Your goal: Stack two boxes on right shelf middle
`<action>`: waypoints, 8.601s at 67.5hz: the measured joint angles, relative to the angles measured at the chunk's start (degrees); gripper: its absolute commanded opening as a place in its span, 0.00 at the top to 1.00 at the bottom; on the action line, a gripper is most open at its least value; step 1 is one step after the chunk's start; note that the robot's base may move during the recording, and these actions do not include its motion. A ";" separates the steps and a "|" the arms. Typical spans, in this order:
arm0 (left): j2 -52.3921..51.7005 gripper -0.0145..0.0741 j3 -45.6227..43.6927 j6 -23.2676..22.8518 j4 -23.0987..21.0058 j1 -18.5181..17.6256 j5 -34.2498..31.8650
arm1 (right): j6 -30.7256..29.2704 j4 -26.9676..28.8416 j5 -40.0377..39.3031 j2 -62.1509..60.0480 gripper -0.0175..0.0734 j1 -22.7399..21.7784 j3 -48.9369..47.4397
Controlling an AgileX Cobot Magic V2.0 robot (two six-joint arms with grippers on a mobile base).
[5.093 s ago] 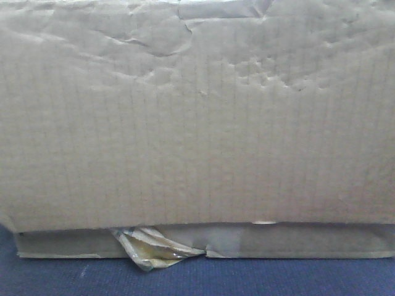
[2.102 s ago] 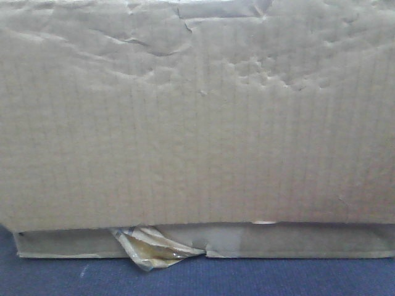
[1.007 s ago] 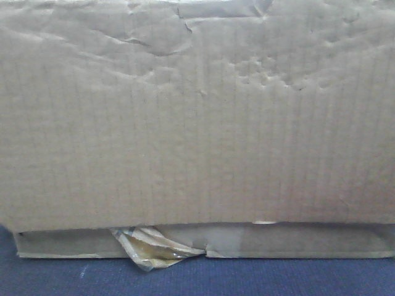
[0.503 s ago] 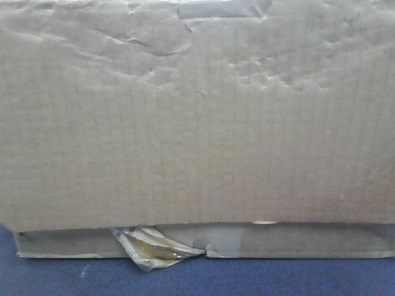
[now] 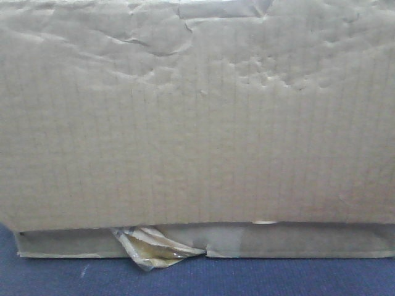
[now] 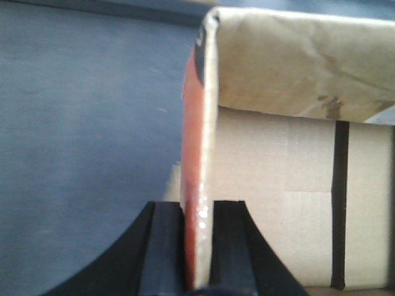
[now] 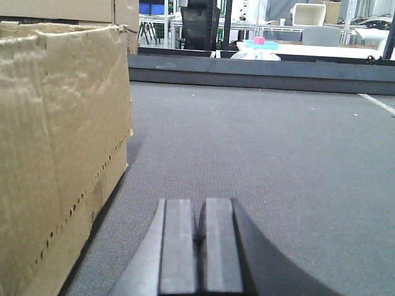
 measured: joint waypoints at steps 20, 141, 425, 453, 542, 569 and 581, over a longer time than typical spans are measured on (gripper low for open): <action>8.77 0.96 0.00 -8.88 4.99 -14.51 0.00 | 0.00 0.00 0.00 0.00 0.99 0.00 0.00; 13.81 0.88 23.27 -17.18 0.83 -12.68 -2.83 | 0.00 0.00 0.00 0.00 0.99 0.00 0.00; 8.73 0.51 28.80 -1.78 -5.30 -1.70 -1.16 | 21.84 -6.46 63.91 89.57 0.43 19.66 -83.86; 9.10 0.51 28.80 -1.78 -5.30 -1.70 -1.16 | 21.84 -6.46 63.91 89.57 0.46 19.66 -83.86; 3.38 0.96 28.48 -9.95 2.61 -5.88 -2.11 | 30.48 -14.65 61.94 82.95 0.98 23.95 -83.86; -4.54 0.96 20.92 -14.37 14.34 -7.51 -1.78 | 31.61 -17.56 51.88 77.50 0.98 25.19 -86.96; -4.58 0.96 16.32 -13.83 16.29 -7.51 -2.18 | 31.61 -19.76 50.79 77.50 0.98 25.47 -92.13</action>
